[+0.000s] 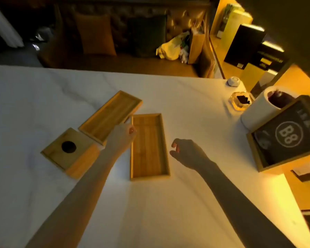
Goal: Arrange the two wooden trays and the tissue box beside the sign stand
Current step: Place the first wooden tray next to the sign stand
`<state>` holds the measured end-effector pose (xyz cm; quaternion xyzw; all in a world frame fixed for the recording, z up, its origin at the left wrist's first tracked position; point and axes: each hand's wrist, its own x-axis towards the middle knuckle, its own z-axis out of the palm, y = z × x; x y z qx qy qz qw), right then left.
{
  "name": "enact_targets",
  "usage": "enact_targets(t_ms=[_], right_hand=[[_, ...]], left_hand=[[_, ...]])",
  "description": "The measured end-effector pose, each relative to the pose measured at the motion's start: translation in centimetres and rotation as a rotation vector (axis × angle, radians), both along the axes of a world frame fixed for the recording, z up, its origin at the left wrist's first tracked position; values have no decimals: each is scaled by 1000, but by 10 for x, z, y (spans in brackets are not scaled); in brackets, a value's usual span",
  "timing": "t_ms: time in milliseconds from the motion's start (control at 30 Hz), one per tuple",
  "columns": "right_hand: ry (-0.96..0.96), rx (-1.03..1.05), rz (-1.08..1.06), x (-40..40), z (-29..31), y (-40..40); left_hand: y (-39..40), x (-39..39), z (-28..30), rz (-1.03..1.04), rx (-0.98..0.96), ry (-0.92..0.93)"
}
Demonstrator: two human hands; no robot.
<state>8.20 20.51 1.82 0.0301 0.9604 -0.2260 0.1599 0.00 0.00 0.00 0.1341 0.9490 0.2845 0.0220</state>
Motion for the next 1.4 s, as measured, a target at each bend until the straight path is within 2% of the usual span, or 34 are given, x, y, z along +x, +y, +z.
enact_targets(t_ms=[167,367,467,567,700,833,1100,1233,1400], right_hand=[[-12,-72,-159,10,-43,-13],[-72,3,-192,30,-91,-28],[-82,-27,-244,39,-102,-39],[-95,-113,-336,41,-102,-50],[-100,-252,-419,32,-104,-55],[-94,-484,-531,31,-98,-46],[-116,-789,-572,42,-53,-26],[-138,-838,-540,48,-33,-17],[-49,-850,-533,59,-15,0]], left_hand=[[-4,21,-49,152,-51,-28],[-5,41,-93,189,-221,-63],[-4,49,-104,213,-223,-75],[-2,48,-106,264,-153,-135],[0,41,-100,338,41,-257],[-5,38,-87,275,154,-371],[-26,42,-53,192,544,-825],[-27,41,-32,129,556,-848],[-11,40,-7,88,557,-802]])
